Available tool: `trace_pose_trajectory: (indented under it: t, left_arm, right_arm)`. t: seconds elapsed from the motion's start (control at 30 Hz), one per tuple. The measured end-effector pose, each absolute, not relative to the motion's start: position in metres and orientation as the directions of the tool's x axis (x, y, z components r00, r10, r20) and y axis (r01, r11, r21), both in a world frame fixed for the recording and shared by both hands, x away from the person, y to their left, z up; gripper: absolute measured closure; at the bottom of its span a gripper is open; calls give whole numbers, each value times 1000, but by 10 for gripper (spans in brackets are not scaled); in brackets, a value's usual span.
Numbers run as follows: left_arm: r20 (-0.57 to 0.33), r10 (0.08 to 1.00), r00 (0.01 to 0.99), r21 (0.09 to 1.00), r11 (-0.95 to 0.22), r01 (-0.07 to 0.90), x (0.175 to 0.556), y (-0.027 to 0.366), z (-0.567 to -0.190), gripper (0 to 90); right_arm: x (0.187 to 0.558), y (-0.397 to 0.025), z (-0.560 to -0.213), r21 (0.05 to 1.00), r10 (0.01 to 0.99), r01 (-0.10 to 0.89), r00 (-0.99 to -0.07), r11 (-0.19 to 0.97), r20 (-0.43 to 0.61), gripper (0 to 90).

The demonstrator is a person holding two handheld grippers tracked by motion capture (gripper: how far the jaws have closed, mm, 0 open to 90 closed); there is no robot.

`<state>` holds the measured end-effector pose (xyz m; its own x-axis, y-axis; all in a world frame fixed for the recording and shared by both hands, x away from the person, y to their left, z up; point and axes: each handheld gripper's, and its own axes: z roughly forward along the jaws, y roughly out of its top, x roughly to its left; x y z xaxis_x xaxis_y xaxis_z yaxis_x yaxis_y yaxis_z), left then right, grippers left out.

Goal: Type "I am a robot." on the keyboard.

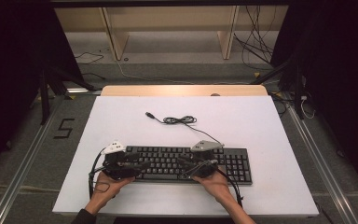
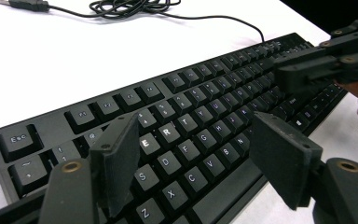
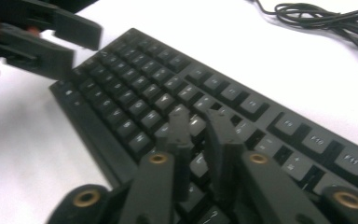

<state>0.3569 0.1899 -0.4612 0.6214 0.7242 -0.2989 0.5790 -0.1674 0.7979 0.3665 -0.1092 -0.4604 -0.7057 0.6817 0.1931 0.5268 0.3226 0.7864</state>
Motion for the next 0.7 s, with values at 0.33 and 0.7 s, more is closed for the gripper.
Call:
trace_pose_trajectory:
  t: [0.33,0.7]
  left_arm:
    - [-290,725,624,812,-159,562,351,194,-461,302]
    - [-290,723,628,821,-150,551,345,197,-461,291]
  right_arm:
    - [376,-103,-466,769,703,542,-690,340,175,900]
    - [384,-97,-472,751,714,557,-680,355,167,900]
